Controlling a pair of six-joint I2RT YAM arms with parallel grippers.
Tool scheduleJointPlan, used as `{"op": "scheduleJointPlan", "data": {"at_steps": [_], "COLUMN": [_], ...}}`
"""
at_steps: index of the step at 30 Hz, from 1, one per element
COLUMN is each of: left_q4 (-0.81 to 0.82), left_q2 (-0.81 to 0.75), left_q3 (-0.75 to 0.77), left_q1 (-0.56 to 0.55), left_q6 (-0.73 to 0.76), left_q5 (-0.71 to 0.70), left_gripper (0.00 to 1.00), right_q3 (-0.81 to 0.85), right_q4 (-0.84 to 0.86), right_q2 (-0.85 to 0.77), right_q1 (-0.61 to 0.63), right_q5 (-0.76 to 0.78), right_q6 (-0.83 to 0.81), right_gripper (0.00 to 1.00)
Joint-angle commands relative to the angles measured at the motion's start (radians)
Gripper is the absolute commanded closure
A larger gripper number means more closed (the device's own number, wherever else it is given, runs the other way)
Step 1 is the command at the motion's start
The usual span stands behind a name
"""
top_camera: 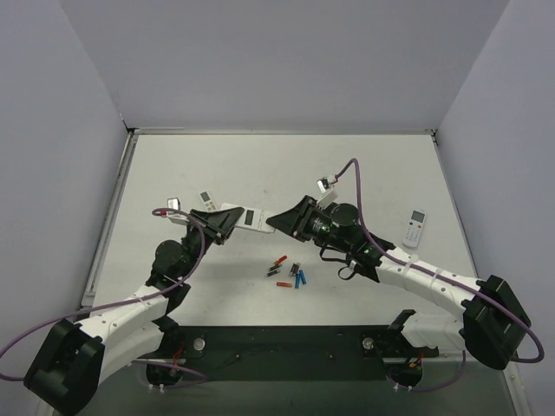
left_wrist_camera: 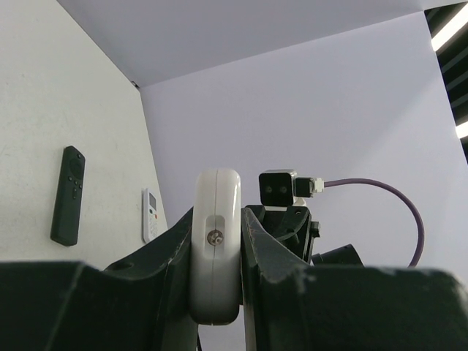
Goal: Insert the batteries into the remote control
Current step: Remove the battery cover from the remote control.
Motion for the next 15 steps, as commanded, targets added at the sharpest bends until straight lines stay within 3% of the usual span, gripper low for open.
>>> {"op": "scheduleJointPlan", "data": {"at_steps": [1,6,10,12,15], "left_q4": [0.255,0.223,0.06,0.039,0.007], "left_q2": [0.059,0.095,0.069,0.061,0.041], "left_q3": [0.075,0.076,0.099,0.093,0.084], "left_q1": [0.02,0.021,0.021,0.021,0.032], "left_q6": [-0.014,0.078,0.196,0.25,0.268], "left_q5": [-0.021,-0.018,-0.032,-0.054,-0.067], "left_gripper": [1.0,1.0,1.0,1.0,1.0], "right_q3": [-0.035,-0.021,0.004,0.007,0.001], "right_q4": [-0.032,-0.038,-0.069,-0.066,-0.062], "right_q2": [-0.037,-0.07,-0.107,-0.112,-0.12], "right_q1": [-0.026,-0.075,-0.092,-0.1,-0.134], "right_q5": [0.05,0.012,0.006,0.0,-0.008], "right_q6": [-0.048,-0.051,-0.08,-0.086,-0.083], "right_gripper": [0.89,0.91,0.94,1.0,1.0]}}
